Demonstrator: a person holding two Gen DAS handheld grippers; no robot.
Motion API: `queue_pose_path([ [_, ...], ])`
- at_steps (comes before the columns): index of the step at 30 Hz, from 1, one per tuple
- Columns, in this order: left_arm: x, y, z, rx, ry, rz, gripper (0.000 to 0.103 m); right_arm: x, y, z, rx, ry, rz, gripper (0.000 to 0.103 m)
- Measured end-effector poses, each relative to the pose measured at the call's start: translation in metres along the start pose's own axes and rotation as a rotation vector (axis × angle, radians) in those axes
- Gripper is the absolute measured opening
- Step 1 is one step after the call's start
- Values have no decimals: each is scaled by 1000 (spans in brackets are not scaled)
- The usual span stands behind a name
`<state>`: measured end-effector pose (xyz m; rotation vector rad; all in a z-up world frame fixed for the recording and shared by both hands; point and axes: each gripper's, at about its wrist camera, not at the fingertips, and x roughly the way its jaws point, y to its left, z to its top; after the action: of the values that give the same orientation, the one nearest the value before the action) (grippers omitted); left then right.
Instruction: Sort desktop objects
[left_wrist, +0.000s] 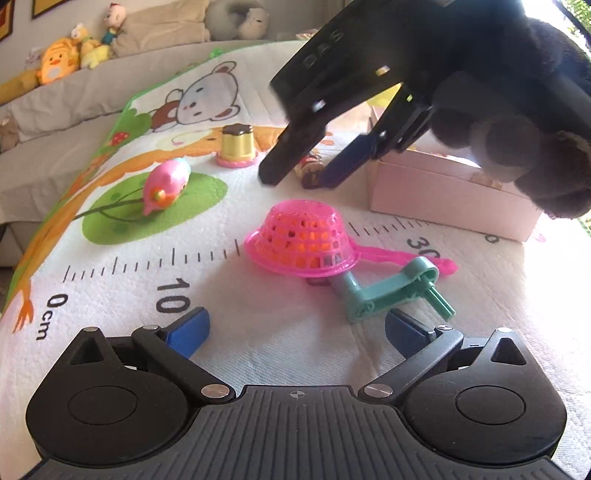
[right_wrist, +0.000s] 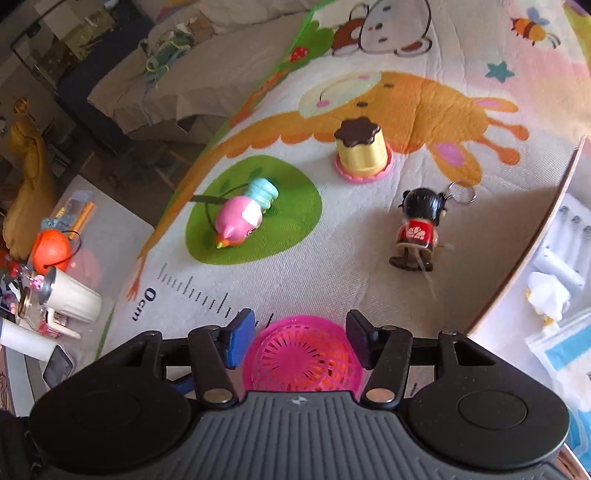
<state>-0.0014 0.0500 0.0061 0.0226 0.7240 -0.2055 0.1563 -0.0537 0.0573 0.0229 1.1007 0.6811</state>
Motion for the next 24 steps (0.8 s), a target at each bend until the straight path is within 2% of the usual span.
queue_pose_path([
  [2,-2,-4,-2,13,4,-8,103,-29,-1,-14,-60,-105,-57,58],
  [4,-2,-7,-3,25,9,-1,103,-48,0,-36,-142,-180,-151,68],
  [7,-1,-9,-3,34,19,16,103,-57,0,-73,-222,-185,-172,70],
  [10,2,-11,-1,47,26,25,103,-64,0,-91,-256,-210,-196,68],
  [13,5,-10,5,30,16,26,103,-73,0,-70,-222,-233,-147,68],
  [16,6,-4,9,2,-17,29,103,-69,-2,-32,-171,-230,-134,68],
  [19,8,5,11,-32,-32,30,103,-39,-7,14,-140,-201,-190,68],
  [21,9,11,12,-56,-41,26,103,-14,-17,41,-78,-162,-218,63],
  [24,8,19,12,-88,-48,-13,103,24,-37,70,-2,-110,-267,60],
])
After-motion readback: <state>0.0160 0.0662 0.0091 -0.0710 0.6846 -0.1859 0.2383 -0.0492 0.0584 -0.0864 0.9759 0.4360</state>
